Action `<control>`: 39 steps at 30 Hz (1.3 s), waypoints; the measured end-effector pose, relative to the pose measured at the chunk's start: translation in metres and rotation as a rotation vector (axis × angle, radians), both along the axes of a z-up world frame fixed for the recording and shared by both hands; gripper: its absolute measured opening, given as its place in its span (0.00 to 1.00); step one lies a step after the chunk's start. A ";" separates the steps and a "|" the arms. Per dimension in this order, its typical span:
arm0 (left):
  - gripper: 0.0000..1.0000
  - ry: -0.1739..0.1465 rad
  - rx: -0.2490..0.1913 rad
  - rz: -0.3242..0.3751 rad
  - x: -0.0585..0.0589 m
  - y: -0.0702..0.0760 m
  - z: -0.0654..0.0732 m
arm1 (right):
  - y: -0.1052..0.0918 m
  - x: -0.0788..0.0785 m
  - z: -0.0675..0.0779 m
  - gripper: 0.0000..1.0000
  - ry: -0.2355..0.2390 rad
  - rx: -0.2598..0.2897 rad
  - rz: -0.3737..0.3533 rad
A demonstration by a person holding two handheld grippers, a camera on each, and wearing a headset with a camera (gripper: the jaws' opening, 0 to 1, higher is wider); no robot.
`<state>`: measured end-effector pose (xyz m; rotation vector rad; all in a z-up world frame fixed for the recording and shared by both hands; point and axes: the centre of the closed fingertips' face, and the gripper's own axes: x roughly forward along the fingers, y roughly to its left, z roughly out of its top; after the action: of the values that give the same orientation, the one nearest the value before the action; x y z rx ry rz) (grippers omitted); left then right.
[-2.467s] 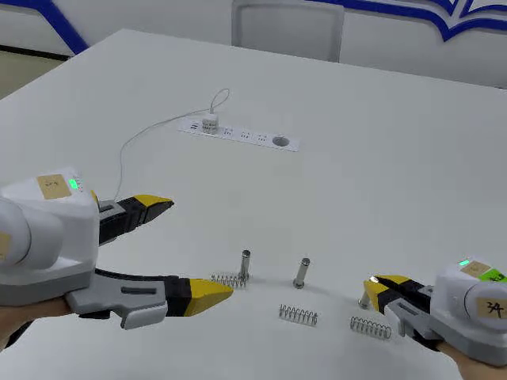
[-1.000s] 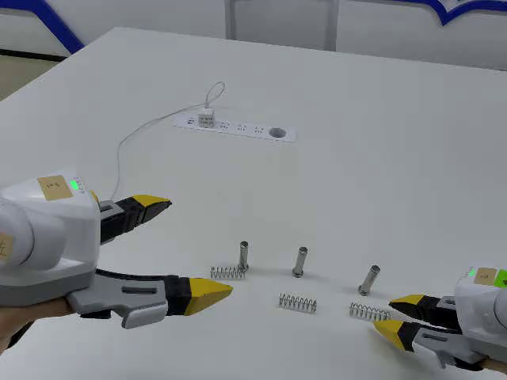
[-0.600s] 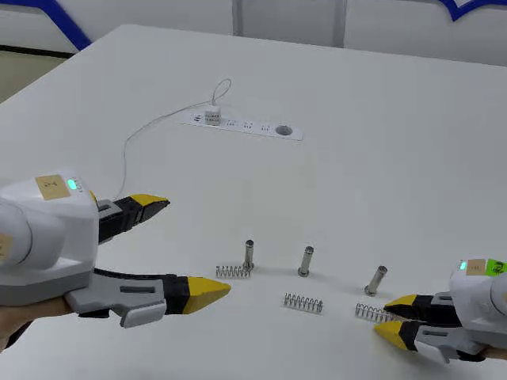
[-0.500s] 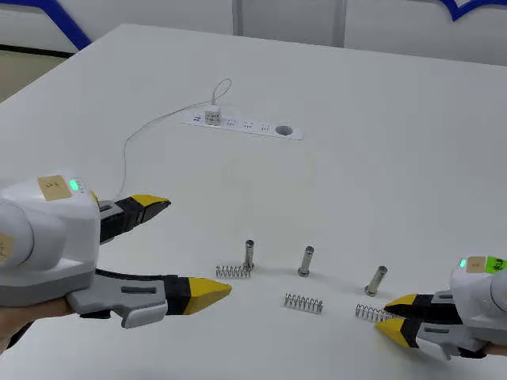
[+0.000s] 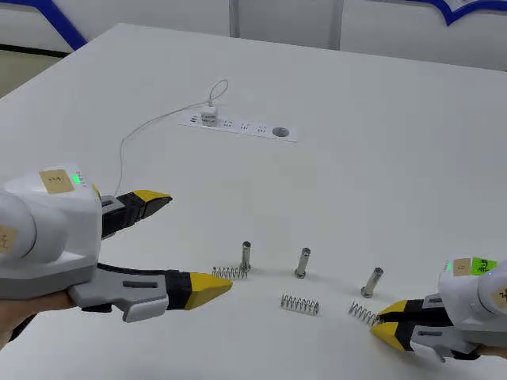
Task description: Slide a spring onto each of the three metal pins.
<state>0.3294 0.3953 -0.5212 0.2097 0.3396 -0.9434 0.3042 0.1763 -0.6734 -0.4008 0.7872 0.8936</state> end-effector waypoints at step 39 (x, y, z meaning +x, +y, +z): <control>0.76 -0.027 -0.068 -0.243 -0.029 -0.080 0.015 | 0.059 -0.019 0.135 0.10 -0.282 -0.079 0.280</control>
<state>0.3005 0.3151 -0.5059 0.2042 0.2601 -1.1894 0.2853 0.2354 -0.5389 -0.7029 0.5135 1.0409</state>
